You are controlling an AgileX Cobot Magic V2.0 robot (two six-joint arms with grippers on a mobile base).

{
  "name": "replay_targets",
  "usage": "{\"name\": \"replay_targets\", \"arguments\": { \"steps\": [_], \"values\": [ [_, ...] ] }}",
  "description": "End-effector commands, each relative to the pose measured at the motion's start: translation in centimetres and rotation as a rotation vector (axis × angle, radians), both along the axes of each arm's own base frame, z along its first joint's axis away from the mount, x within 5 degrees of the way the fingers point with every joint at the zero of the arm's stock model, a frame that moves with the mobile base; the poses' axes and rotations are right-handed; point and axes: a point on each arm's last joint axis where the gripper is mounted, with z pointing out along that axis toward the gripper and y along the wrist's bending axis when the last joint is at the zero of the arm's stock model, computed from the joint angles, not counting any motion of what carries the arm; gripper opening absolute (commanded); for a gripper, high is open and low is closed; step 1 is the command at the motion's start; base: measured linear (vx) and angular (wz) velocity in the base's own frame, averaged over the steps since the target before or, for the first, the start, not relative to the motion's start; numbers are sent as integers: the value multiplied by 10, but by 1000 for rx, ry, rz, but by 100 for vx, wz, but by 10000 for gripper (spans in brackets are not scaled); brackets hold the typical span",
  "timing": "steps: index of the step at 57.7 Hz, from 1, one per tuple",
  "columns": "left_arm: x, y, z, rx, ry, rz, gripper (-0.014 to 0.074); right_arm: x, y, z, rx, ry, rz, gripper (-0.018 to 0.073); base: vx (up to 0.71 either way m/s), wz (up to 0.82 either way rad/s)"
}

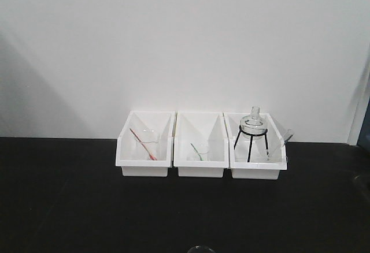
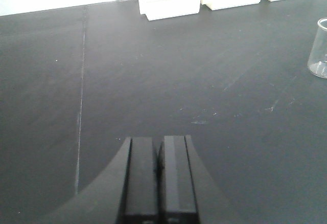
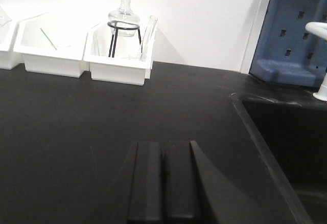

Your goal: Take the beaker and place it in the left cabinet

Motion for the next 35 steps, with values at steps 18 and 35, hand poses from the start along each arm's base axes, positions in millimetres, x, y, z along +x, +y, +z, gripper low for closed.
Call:
{"name": "replay_targets", "arguments": {
  "steps": [18,35],
  "values": [
    [1,0,14,-34,-106,5,-6,-7,4,43,-22,-492,36,-2,0,0],
    [1,0,14,-34,-106,5,-6,-14,3,82,135,-495,48,2,0,0]
  ]
}}
